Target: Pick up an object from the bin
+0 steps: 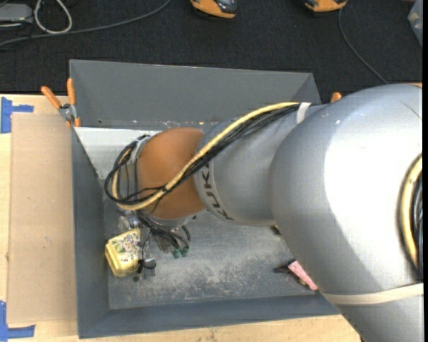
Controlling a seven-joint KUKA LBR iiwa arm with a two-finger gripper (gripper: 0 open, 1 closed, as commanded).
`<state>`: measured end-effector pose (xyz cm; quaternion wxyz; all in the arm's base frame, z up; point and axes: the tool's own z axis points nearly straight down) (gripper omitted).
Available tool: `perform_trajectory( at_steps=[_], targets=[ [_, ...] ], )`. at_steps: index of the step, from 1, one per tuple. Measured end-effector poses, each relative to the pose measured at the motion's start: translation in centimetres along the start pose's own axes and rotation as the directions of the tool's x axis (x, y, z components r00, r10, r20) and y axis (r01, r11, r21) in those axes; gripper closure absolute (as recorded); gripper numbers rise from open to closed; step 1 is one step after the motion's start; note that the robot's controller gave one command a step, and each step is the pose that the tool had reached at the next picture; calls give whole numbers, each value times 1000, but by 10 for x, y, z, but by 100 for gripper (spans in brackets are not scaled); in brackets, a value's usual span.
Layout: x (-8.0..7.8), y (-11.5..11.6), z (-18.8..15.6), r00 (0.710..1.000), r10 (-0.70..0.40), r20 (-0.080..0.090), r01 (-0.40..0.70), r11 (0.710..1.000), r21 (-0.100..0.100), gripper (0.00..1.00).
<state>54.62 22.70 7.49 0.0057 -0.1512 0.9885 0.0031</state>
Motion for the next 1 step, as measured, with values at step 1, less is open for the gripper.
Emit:
perform_trajectory(
  at_steps=[1],
  targets=[
    [0,0,0,1000,0,0,0,1000,0,100]
  ],
)
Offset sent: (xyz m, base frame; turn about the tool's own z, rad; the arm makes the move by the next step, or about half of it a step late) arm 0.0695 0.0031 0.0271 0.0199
